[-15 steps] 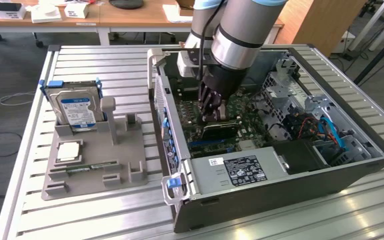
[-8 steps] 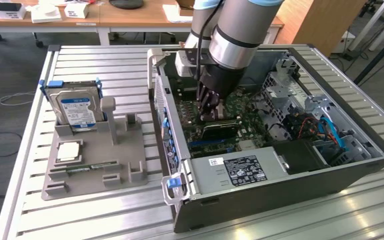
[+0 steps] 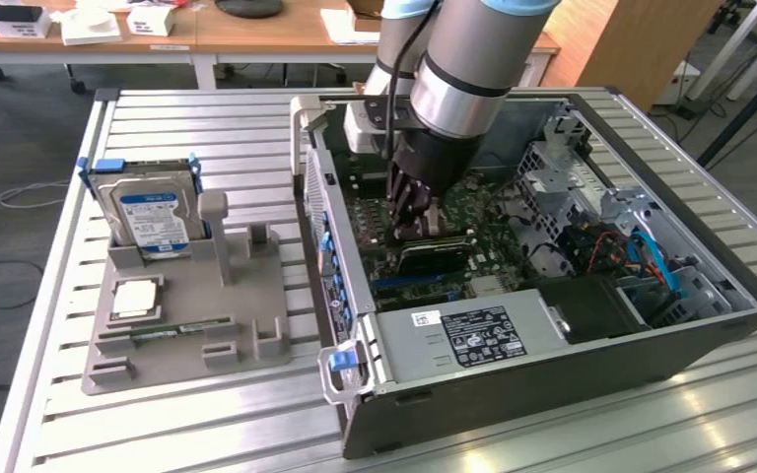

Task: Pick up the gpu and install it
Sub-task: 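Press down on the gpu until it lock into place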

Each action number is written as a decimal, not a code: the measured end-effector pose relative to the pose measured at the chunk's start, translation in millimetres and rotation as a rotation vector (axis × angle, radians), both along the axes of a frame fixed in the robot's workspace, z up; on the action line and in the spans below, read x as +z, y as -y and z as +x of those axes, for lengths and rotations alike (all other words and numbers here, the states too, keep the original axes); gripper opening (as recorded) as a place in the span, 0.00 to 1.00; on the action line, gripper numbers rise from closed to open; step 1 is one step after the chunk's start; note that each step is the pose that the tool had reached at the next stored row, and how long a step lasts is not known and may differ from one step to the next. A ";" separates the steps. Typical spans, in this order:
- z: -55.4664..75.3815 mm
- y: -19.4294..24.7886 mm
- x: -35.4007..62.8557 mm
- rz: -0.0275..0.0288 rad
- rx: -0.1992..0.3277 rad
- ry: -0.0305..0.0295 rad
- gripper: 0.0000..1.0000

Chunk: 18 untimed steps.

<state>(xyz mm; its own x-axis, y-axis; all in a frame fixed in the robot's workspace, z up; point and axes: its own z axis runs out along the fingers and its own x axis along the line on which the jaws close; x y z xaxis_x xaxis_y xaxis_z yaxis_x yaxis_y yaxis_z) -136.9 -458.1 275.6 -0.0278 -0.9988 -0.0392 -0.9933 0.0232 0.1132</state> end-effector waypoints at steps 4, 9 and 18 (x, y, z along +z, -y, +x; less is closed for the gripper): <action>-0.1 -0.3 -1.7 0.0002 0.000 0.0001 0.11; -0.1 -0.4 -3.0 0.0003 0.000 0.0002 0.11; -0.3 -0.4 -4.9 -0.0001 0.000 0.0000 0.11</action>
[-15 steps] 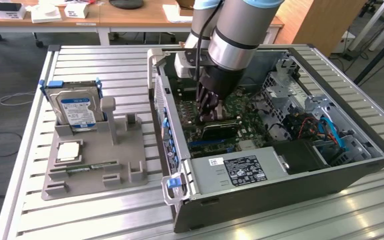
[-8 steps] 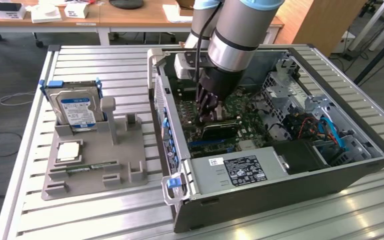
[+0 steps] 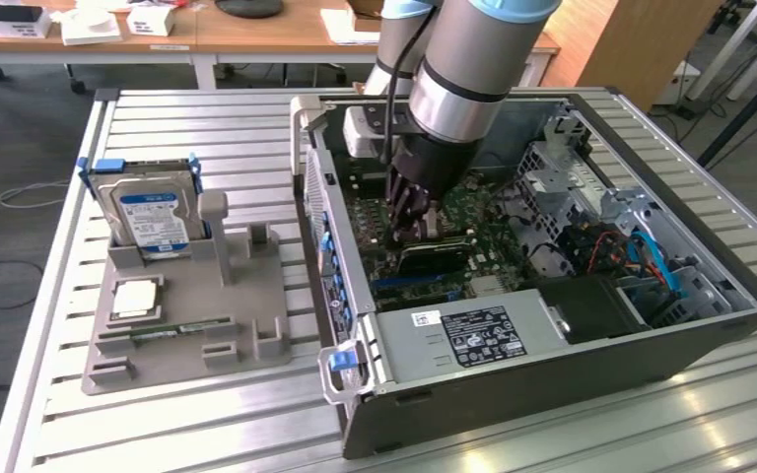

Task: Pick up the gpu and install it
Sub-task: 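Press down on the gpu until it lock into place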

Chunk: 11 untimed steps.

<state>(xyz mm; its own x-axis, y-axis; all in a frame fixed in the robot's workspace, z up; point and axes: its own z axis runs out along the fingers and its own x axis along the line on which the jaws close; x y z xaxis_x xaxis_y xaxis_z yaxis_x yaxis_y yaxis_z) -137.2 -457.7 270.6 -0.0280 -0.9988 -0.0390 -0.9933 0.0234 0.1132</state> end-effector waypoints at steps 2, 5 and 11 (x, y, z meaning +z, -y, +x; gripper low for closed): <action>0.0 0.0 -0.1 -0.0001 0.000 0.0000 0.11; 0.0 0.0 -1.3 0.0001 0.000 0.0001 0.11; -0.1 0.0 -2.3 0.0000 0.000 0.0000 0.11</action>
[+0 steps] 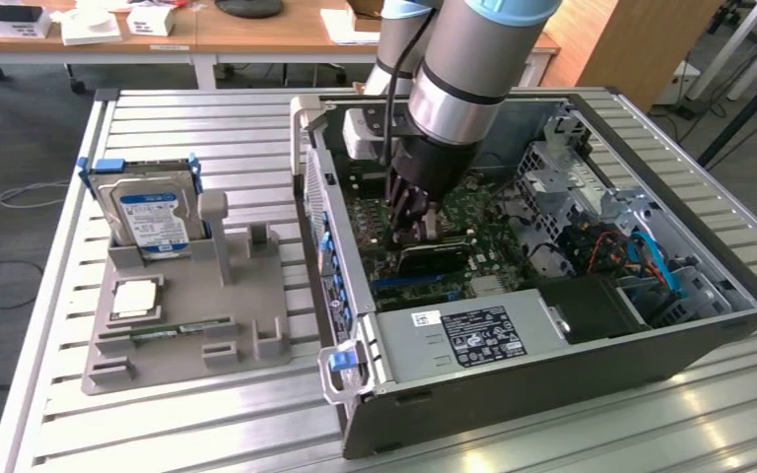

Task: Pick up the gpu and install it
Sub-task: 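Press down on the gpu until it lock into place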

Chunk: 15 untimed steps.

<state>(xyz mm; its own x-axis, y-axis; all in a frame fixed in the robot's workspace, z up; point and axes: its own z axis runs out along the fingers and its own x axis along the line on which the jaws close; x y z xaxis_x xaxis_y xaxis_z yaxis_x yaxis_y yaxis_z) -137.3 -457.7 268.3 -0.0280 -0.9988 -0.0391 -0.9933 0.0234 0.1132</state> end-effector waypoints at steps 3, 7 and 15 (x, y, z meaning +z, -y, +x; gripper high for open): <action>0.0 0.0 0.0 -0.0001 0.000 -0.0001 0.11; 0.0 0.0 -0.2 0.0000 0.000 0.0000 0.11; 0.0 0.0 -0.4 0.0000 0.000 0.0000 0.11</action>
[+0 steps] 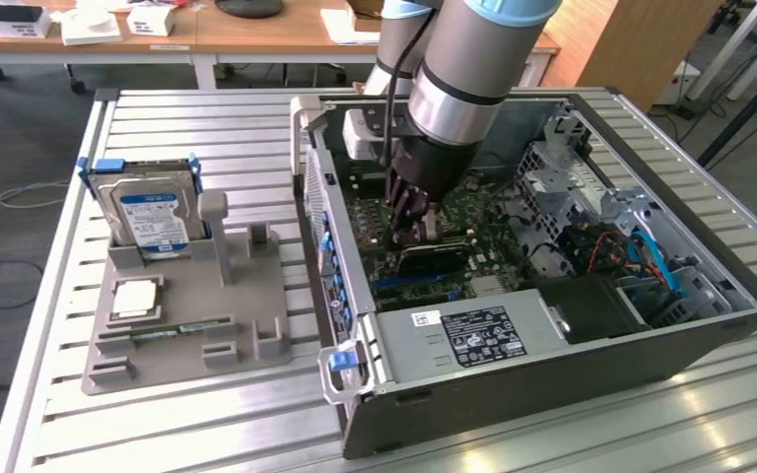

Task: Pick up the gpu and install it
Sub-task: 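Press down on the gpu until it lock into place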

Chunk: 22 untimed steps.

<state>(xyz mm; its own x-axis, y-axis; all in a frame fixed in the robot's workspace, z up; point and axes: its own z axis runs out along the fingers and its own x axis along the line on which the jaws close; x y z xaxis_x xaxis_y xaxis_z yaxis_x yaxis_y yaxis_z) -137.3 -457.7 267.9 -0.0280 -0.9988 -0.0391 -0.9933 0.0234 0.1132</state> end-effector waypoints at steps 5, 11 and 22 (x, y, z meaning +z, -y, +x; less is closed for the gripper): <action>0.0 -0.1 1.3 0.0004 0.000 0.0002 0.11; 0.0 0.0 6.5 0.0003 0.000 0.0002 0.11; -2.4 -2.7 5.3 -0.0001 0.028 0.0001 0.11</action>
<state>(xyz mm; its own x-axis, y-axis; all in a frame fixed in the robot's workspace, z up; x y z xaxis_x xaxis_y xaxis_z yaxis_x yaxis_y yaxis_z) -139.7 -455.0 273.2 -0.0003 -0.9992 -0.0390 -0.9936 -0.0041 0.1131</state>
